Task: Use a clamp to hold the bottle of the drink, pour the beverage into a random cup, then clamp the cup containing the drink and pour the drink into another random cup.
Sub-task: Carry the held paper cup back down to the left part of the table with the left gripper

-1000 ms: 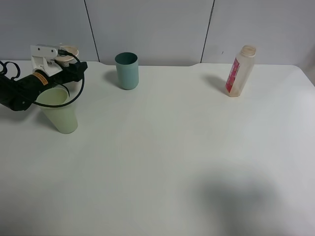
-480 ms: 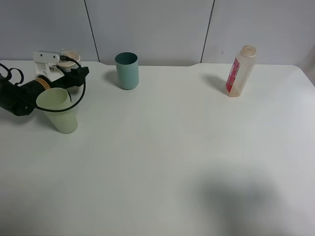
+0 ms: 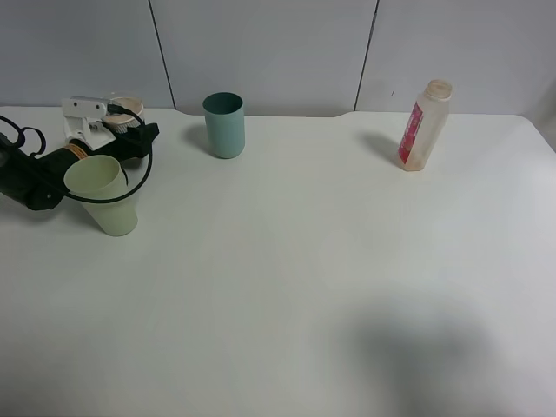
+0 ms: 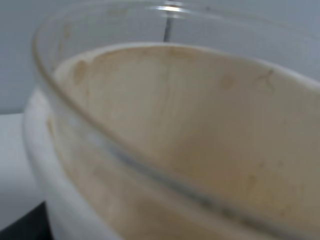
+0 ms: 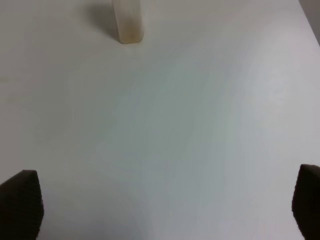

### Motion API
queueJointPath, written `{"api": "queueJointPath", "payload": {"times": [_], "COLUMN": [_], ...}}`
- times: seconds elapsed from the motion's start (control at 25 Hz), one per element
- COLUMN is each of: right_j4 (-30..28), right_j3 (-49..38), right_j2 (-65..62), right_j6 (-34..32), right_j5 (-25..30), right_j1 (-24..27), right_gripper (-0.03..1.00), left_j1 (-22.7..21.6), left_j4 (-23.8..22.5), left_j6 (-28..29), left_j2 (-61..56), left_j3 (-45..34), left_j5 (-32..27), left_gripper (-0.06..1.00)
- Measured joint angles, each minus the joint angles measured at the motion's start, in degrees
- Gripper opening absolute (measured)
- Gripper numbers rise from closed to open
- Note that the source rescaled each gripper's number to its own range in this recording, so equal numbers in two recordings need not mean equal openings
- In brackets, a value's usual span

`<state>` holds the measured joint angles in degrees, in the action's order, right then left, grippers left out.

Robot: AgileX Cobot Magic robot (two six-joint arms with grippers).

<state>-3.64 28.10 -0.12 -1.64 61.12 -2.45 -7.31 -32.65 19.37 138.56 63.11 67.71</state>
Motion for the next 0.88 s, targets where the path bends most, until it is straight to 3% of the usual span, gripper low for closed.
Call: {"api": "queueJointPath", "payload": {"times": [0.88], "right_j4": [0.0], "right_j3": [0.0], "right_j2": [0.0], "right_j6": [0.0], "right_j5": [0.0], "right_j1": [0.0], "right_gripper": [1.0], "left_j1": [0.0], "left_j4": [0.44], "left_j6": [1.71], "left_j2": [0.85], "left_j3": [0.0], "left_j5": [1.32], "left_gripper": [0.0]}}
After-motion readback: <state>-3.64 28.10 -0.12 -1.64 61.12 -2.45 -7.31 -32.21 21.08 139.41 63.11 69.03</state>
